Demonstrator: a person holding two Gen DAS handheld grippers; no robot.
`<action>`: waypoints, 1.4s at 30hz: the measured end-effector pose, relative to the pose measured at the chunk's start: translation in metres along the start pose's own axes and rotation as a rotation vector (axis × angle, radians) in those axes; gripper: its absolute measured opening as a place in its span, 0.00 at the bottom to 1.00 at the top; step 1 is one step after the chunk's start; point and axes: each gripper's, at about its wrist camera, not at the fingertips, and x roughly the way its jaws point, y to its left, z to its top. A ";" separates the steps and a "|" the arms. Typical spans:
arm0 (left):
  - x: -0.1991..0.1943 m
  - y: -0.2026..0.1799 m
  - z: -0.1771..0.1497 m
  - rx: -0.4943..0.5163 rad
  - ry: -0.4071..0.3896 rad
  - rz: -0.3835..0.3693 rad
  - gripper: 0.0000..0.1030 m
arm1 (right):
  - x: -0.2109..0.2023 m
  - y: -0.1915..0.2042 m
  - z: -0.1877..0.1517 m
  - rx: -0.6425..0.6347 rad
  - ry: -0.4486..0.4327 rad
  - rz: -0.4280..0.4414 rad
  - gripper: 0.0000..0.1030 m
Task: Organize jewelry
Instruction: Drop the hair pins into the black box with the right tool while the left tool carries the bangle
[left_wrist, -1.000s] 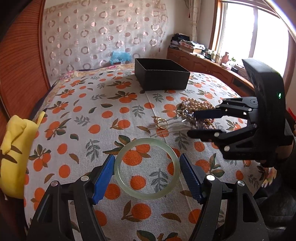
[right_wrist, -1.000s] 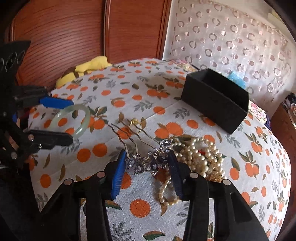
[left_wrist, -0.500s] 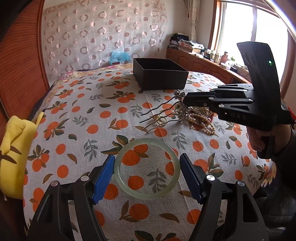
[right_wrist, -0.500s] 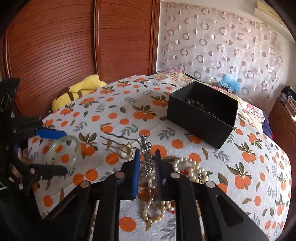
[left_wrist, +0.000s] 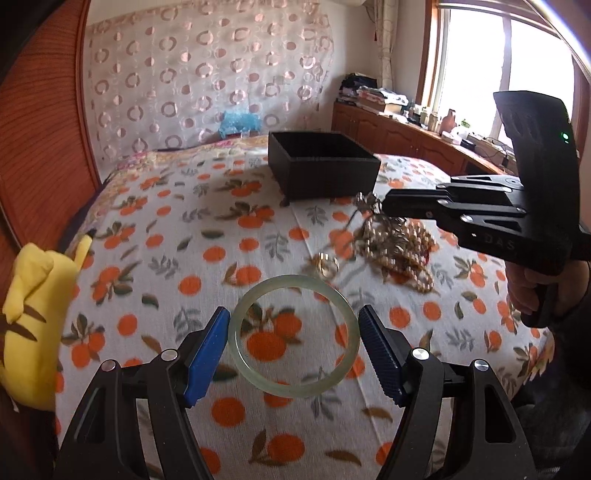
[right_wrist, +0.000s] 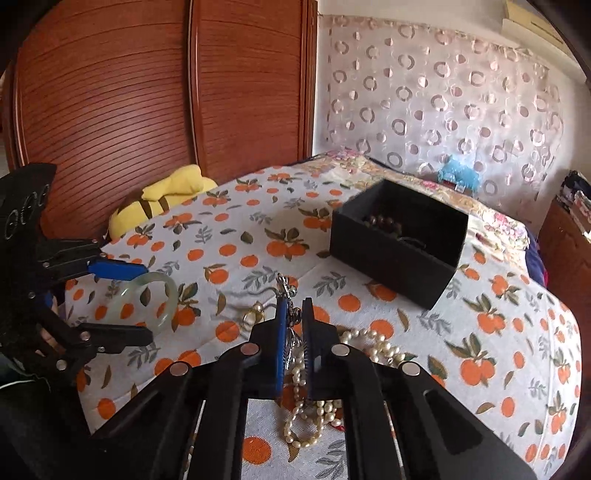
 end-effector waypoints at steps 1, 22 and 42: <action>0.000 0.000 0.003 0.002 -0.006 0.000 0.67 | -0.002 0.000 0.002 -0.002 -0.004 -0.003 0.09; 0.024 -0.001 0.068 0.012 -0.082 0.001 0.67 | -0.024 -0.074 0.058 0.044 -0.103 -0.181 0.09; 0.063 0.001 0.139 0.029 -0.093 0.038 0.67 | 0.073 -0.130 0.062 0.243 0.040 -0.120 0.10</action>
